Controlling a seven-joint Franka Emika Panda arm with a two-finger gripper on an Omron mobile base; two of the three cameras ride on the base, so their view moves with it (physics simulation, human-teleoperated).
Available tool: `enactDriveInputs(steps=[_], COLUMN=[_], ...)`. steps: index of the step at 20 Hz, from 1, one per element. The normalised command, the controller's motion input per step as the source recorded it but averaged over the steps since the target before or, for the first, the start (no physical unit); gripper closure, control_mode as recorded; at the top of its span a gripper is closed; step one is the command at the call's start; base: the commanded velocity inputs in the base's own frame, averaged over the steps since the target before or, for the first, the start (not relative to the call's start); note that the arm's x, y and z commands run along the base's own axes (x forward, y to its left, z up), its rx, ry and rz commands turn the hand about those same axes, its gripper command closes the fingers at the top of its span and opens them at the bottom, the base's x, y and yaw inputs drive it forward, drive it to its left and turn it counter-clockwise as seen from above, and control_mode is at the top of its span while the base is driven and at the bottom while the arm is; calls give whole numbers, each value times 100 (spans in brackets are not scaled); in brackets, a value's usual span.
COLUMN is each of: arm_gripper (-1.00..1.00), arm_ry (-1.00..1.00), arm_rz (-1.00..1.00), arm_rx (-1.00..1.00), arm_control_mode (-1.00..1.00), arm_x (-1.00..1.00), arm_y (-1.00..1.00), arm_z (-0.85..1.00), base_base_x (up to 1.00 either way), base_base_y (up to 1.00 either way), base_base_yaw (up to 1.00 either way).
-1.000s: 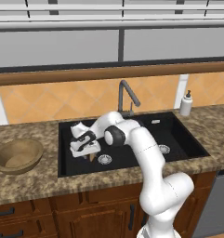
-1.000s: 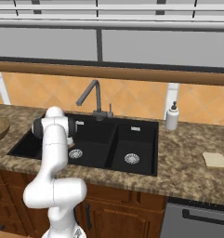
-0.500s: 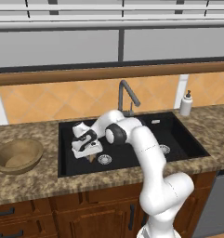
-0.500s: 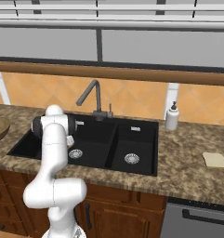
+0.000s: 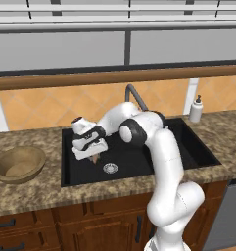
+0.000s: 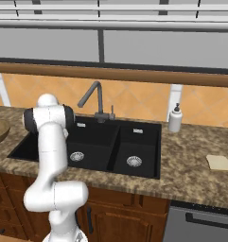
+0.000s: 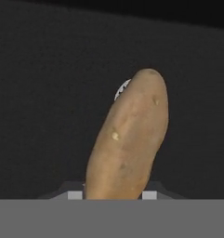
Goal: Pick the sweet potato from the sink and place it in the bowl. Then pick the bowl and place it in the microwave. Then close the microwave door and press the start button.
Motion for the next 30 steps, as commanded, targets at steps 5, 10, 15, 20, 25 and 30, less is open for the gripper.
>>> enactDriveInputs(steps=[5, 10, 15, 20, 25, 30], arm_gripper=[100, 100, 100, 100, 100, 100], arm_ry=[0, 0, 0, 2, -10, -23], arm_rz=[18, 13, -1, -1, 6, 2], arm_rx=[2, 5, 4, 15, 15, 9], arm_control_mode=[-100, -100, -100, -100, -100, -100], arm_x=[-44, -27, -6, 0, -1, -23], arm_y=[1, 25, 41, 57, 95, 83], arm_z=[100, 100, 96, 83, 4, 3], base_base_x=[0, 0, 0, 0, 0, 0], base_base_y=[0, 0, 0, 0, 0, 0], base_base_yaw=[0, 0, 0, 0, 0, 0])
